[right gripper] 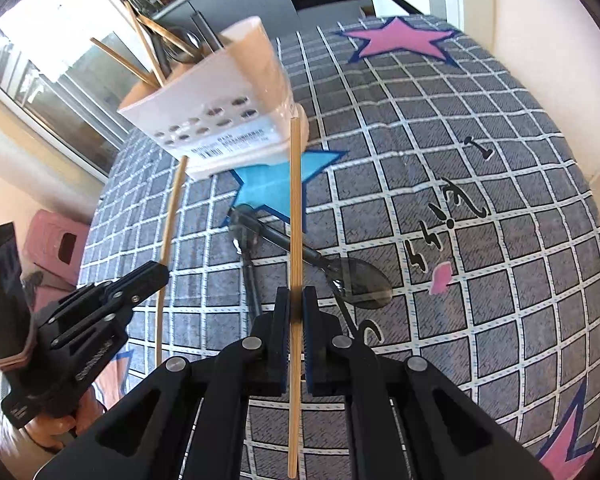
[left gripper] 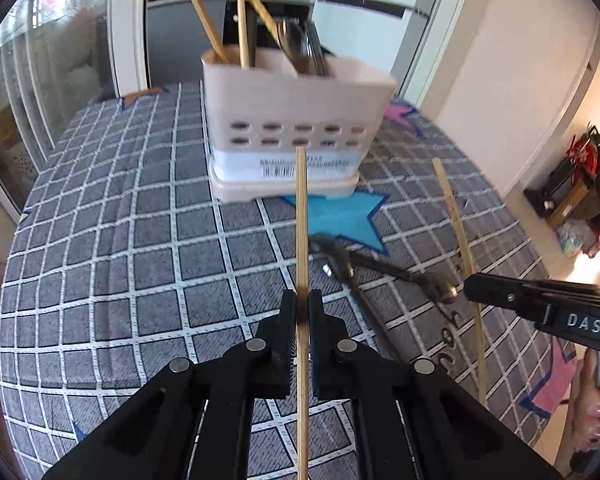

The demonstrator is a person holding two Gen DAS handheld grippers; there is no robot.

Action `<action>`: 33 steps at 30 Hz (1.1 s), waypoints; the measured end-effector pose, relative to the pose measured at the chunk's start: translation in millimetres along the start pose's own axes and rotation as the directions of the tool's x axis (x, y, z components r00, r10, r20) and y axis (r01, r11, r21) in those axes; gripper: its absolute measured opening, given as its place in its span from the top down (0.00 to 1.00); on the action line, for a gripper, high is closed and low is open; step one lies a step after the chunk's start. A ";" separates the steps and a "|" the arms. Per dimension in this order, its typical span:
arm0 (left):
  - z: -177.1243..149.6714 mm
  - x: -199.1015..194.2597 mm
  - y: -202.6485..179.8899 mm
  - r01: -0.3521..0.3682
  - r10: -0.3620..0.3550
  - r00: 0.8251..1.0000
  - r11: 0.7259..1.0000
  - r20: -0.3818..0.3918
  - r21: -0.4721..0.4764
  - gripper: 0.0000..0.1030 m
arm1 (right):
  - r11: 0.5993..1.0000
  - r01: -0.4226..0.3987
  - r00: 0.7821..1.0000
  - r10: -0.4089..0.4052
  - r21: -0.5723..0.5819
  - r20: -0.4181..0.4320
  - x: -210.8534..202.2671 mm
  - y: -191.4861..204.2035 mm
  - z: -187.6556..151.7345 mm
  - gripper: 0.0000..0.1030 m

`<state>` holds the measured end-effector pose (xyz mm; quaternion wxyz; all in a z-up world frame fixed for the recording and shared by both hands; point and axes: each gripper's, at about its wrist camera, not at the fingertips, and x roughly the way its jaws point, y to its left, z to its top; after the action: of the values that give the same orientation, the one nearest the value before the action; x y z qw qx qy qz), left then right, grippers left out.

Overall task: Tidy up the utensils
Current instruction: 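Carry both wooden chopsticks up to the white holder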

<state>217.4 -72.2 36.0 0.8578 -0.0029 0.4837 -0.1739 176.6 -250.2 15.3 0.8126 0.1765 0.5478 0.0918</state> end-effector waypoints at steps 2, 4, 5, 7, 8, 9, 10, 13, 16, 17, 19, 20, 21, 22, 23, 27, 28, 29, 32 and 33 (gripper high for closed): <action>0.6 -17.5 4.0 0.015 -0.014 0.999 1.000 0.050 -0.010 0.64 | 1.000 -0.010 0.999 0.010 -0.007 0.033 -8.2 4.0 -0.2 0.94; 4.9 -31.3 11.0 0.025 -0.024 0.995 1.000 0.092 -0.012 0.64 | 1.000 -0.019 0.998 0.019 -0.013 0.056 -14.9 8.9 1.8 0.94; 8.4 -38.5 11.6 0.027 -0.026 0.993 1.000 0.116 -0.010 0.64 | 1.000 -0.025 0.998 0.026 -0.015 0.066 -18.6 10.4 3.1 0.94; 16.9 -52.1 13.1 0.031 -0.030 0.987 0.999 0.160 -0.006 0.64 | 0.999 -0.035 0.995 0.036 -0.021 0.090 -27.4 13.2 6.4 0.94; 21.5 -59.0 14.8 0.036 -0.034 0.983 0.999 0.179 -0.006 0.64 | 0.999 -0.038 0.994 0.040 -0.024 0.101 -31.6 15.1 7.7 0.94; 25.0 -64.3 15.1 0.038 -0.036 0.980 0.999 0.194 -0.008 0.64 | 0.999 -0.043 0.992 0.046 -0.029 0.118 -36.2 17.3 10.9 0.94; 29.4 -70.2 17.0 0.044 -0.040 0.977 0.999 0.210 -0.010 0.64 | 0.998 -0.045 0.990 0.050 -0.034 0.135 -41.1 19.6 15.0 0.94; 52.2 -84.0 21.5 0.060 -0.053 0.965 0.998 0.256 -0.020 0.64 | 0.997 -0.054 0.981 0.061 -0.047 0.182 -56.2 26.3 27.8 0.94; 73.9 -91.9 25.1 0.057 -0.050 0.954 0.998 0.294 -0.016 0.64 | 0.996 -0.061 0.972 0.073 -0.060 0.221 -66.8 31.7 44.8 0.94; 84.7 -93.9 26.4 0.050 -0.044 0.949 0.999 0.311 -0.014 0.64 | 0.996 -0.062 0.969 0.076 -0.065 0.234 -70.1 34.1 53.1 0.94; 98.7 -95.6 26.5 0.044 -0.038 0.941 0.999 0.335 -0.010 0.64 | 0.995 -0.064 0.965 0.080 -0.071 0.249 -72.9 37.7 67.1 0.94; 108.1 -95.8 27.2 0.040 -0.035 0.936 0.999 0.349 -0.007 0.64 | 0.995 -0.064 0.963 0.082 -0.076 0.257 -73.8 40.2 76.0 0.94; 118.3 -95.3 28.3 0.041 -0.036 0.931 0.999 0.363 -0.006 0.64 | 0.995 -0.064 0.961 0.083 -0.080 0.264 -74.3 42.1 82.1 0.94; 124.9 -94.9 29.2 0.044 -0.037 0.927 0.999 0.373 -0.008 0.64 | 0.994 -0.063 0.958 0.084 -0.086 0.275 -74.6 44.7 91.4 0.94; 136.7 -93.1 31.5 0.049 -0.041 0.920 0.999 0.389 -0.012 0.64 | 0.994 -0.062 0.955 0.086 -0.090 0.285 -74.6 47.0 100.2 0.94; 170.6 -85.8 37.9 0.053 -0.036 0.900 0.998 0.435 -0.027 0.64 | 0.993 -0.063 0.939 0.092 -0.097 0.330 -70.9 53.5 138.7 0.94; 178.8 -82.7 39.3 0.053 -0.034 0.894 0.998 0.446 -0.030 0.64 | 0.993 -0.060 0.937 0.090 -0.100 0.338 -68.7 54.8 148.4 0.94; 187.4 -78.3 40.8 0.051 -0.030 0.888 0.998 0.459 -0.033 0.64 | 0.993 -0.054 0.935 0.087 -0.104 0.344 -65.0 56.5 159.5 0.94; 205.4 -66.3 42.2 0.041 -0.020 0.877 0.999 0.480 -0.034 0.64 | 0.992 -0.056 0.928 0.095 -0.117 0.361 -56.0 61.6 181.8 0.94; 208.6 -63.1 42.5 0.037 -0.017 0.875 0.999 0.484 -0.033 0.64 | 0.991 -0.049 0.924 0.092 -0.125 0.370 -51.6 63.6 189.0 0.94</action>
<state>373.5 -47.4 191.9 0.9486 -0.0705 0.2576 -0.1697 334.0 -244.5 148.0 0.9072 0.1640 0.3696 0.1165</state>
